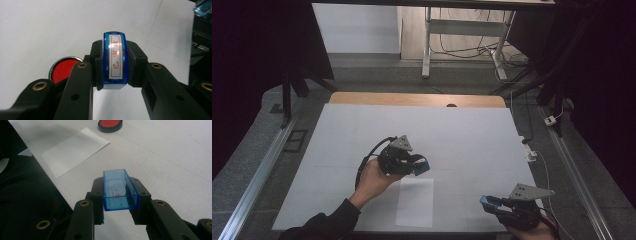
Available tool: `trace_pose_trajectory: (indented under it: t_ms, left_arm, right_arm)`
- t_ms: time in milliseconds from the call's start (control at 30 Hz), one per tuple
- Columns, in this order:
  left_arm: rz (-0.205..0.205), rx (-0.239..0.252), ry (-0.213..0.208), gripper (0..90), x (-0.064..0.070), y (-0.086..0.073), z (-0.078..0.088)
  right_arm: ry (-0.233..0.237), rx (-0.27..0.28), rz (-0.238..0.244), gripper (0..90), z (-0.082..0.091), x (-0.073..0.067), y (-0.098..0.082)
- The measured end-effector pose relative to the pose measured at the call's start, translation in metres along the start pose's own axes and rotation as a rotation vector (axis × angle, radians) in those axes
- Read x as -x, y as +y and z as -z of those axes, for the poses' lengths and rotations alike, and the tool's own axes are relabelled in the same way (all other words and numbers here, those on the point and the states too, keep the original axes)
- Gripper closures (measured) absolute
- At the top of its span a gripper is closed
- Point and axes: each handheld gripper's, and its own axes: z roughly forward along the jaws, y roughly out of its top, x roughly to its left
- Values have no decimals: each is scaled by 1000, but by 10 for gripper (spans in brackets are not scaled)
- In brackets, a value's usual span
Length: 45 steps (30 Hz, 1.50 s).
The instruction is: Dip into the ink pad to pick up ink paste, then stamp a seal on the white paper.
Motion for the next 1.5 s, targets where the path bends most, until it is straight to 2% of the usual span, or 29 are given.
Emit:
trace_pose_trajectory:
  t_ms: [167,467,900,1333,1500]
  left_arm:
    - [-5,11,-26,707,5,-2,7]
    - [11,56,-70,706,12,-8,22]
    - [24,104,-101,706,24,-21,43]
    - [22,113,-109,707,32,-29,47]
    - [23,112,-117,707,31,-30,46]
  right_arm:
    - [2,0,-1,683,0,0,0]
    - [3,0,-1,683,0,0,0]
    - [3,-2,0,683,0,0,0]
    - [5,0,2,683,0,0,0]
    - [2,23,1,682,1,-1,1]
